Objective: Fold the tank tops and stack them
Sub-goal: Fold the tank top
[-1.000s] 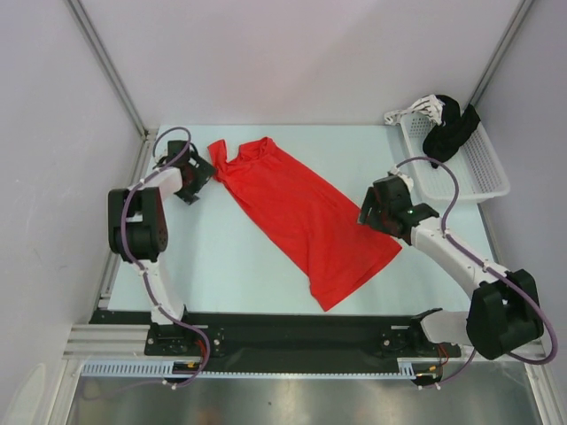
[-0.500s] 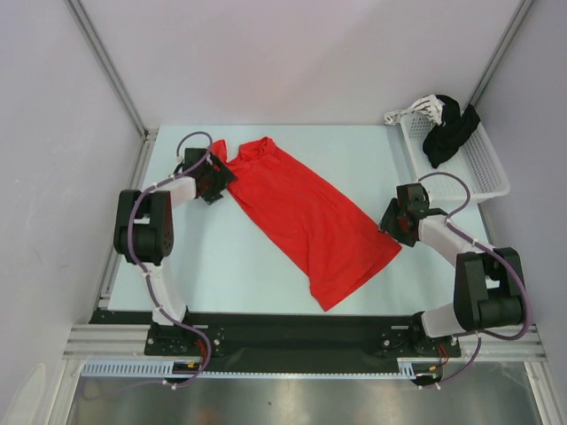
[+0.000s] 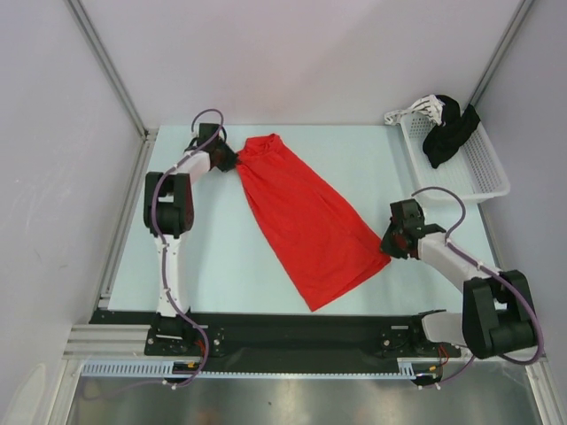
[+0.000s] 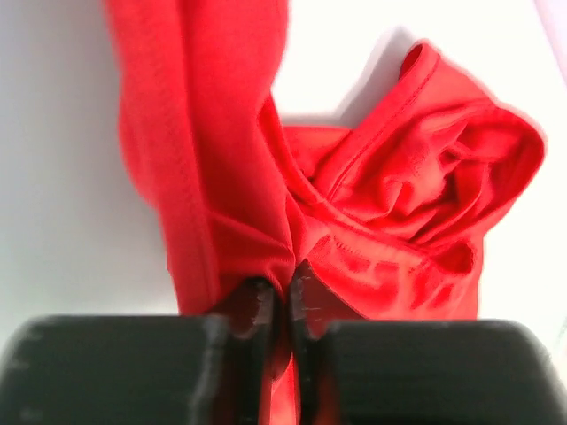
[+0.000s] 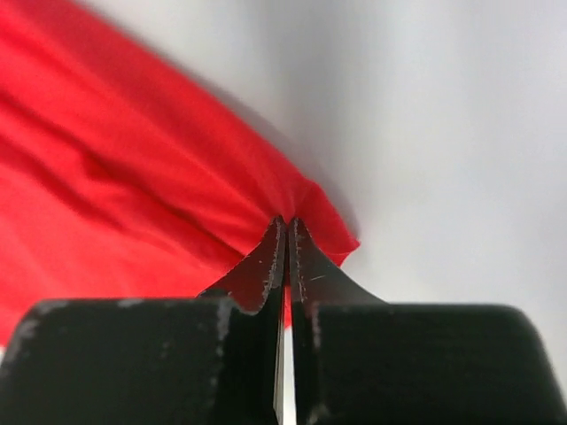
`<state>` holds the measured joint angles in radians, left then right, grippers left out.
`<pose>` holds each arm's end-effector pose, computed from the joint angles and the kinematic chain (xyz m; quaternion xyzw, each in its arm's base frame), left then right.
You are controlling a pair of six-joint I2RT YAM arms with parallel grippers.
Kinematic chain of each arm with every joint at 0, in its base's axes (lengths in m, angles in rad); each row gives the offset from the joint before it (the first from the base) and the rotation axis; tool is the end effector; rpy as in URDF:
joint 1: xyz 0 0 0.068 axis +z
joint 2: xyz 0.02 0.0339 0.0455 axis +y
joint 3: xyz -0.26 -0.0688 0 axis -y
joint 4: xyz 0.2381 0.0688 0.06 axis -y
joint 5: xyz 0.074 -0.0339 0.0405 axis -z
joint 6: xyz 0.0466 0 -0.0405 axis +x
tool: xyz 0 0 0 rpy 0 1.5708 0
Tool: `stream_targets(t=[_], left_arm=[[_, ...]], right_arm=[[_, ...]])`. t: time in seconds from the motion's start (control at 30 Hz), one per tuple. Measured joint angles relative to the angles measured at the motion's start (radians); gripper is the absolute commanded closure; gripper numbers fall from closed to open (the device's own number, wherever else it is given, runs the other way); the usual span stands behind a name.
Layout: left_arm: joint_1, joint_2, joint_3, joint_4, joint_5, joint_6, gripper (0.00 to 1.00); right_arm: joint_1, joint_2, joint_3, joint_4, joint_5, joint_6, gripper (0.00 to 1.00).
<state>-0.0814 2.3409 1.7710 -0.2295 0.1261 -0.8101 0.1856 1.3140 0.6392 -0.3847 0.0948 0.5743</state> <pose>0.5155 -0.0479 0.1360 -0.3074 0.8724 -0.2145 0.3136 0.2330 0.0393 0.1581 0.1984 0.9459 0.0511 0.2516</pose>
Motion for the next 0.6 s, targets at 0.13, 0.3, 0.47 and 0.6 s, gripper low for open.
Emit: stream_targets(t=[0.13,0.3,0.47,0.6], left_arm=[[-0.019,0.127,0.217,-0.064,0.015,-0.003,1.0],[-0.059,0.289,0.483,-0.085,0.048,-0.039,0.98],[-0.114,0.343,0.545,-0.042,0.087,-0.082,0.36],[-0.139,0.313,0.529,-0.025,0.11,-0.074,0.07]], right_arm=[[0.109,-0.087,-0.011,-0.058,-0.003,0.035,1.0],[0.334,-0.161,-0.07,-0.099,-0.03,0.128,1.0],[0.572,-0.168,-0.09,-0.113,-0.081,0.248,0.84],[0.642,-0.168,-0.086,-0.131,-0.103,0.293,0.5]])
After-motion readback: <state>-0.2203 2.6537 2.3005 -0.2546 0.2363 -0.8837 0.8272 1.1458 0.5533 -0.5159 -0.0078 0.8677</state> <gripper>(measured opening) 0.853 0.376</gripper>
